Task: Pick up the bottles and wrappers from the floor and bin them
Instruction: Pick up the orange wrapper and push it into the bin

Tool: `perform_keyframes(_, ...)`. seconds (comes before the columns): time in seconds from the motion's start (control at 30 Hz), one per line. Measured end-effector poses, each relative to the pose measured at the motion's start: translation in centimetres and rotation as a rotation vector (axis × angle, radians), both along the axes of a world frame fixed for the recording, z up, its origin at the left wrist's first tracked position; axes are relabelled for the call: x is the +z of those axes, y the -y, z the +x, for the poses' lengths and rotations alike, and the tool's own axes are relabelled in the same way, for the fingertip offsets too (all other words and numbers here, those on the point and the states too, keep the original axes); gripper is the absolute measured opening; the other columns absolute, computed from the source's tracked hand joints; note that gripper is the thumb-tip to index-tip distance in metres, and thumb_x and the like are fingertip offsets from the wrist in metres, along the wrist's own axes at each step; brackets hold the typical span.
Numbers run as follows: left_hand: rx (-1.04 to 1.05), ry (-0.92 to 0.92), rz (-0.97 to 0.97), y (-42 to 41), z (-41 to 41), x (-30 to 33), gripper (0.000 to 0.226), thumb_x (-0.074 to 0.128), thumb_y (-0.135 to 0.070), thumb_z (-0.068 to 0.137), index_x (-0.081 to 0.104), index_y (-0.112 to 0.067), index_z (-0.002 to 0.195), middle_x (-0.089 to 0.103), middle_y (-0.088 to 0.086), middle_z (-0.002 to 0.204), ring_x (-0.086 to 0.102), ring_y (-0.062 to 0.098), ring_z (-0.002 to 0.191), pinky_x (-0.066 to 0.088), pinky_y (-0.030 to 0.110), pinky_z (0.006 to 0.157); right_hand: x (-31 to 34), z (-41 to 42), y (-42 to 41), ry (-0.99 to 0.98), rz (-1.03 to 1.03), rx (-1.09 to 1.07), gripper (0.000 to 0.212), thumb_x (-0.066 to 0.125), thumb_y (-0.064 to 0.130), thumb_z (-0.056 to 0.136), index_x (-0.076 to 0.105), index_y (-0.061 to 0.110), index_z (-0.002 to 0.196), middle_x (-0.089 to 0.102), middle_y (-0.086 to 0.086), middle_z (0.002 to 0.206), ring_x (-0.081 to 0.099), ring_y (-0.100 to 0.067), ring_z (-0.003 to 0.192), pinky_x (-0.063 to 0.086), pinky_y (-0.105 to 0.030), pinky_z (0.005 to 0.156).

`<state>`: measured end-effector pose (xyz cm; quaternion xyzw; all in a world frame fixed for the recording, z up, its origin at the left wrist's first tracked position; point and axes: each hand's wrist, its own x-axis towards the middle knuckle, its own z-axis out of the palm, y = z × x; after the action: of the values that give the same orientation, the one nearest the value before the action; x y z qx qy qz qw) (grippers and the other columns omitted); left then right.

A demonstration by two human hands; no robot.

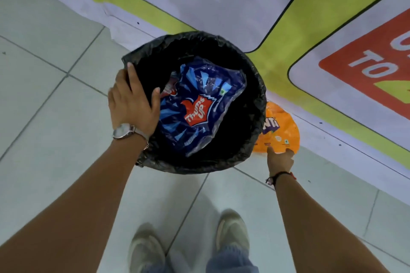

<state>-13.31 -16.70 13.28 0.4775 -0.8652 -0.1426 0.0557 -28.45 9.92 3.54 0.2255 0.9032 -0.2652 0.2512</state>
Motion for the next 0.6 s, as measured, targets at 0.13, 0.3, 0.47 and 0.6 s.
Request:
perform_keyframes(0.13,0.021,-0.09,0.003,0.0,0.1,-0.7,0.063,0.044,-0.03,0.093,0.019,0.003,0.14,0.031,0.03,0.142,0.035,0.044,0.126,0.034,0.055,0.103,-4.9,-1.1,-0.3,0.247,-0.225,-0.324,0.09,0.061,0.047,0.081,0.008,0.008,0.143,0.034,-0.021,0.144,0.048,-0.044,0.115,0.048,-0.053,0.087)
perform_keyframes(0.3,0.087,-0.171,0.003,-0.2,0.0,-0.8,0.063,0.047,-0.029,0.093,0.018,-0.002,0.141,0.031,0.022,0.145,0.033,0.038,0.13,0.035,0.053,0.101,-9.3,-2.5,-0.3,0.464,-0.519,-0.551,0.071,0.07,0.035,0.079,0.033,0.018,0.137,0.036,-0.012,0.146,0.041,-0.039,0.128,0.046,-0.061,0.091)
perform_keyframes(0.47,0.095,-0.174,-0.008,-0.4,-0.1,-0.6,0.062,0.049,-0.028,0.092,0.02,-0.001,0.14,0.033,0.022,0.144,0.034,0.038,0.129,0.035,0.052,0.101,-7.8,-2.6,0.3,0.262,-0.596,-0.596,0.03,0.042,-0.009,0.087,0.049,0.005,0.113,0.055,-0.016,0.107,0.059,-0.03,0.082,0.052,-0.039,0.061)
perform_keyframes(0.6,0.064,-0.143,0.005,-0.2,0.1,-0.6,0.062,0.05,-0.027,0.091,0.024,0.005,0.138,0.034,0.028,0.141,0.037,0.043,0.125,0.034,0.052,0.103,-3.4,-1.3,0.3,0.109,-0.429,-0.494,0.022,0.04,0.001,0.087,0.049,0.01,0.105,0.057,-0.016,0.103,0.057,-0.026,0.068,0.055,-0.038,0.051)
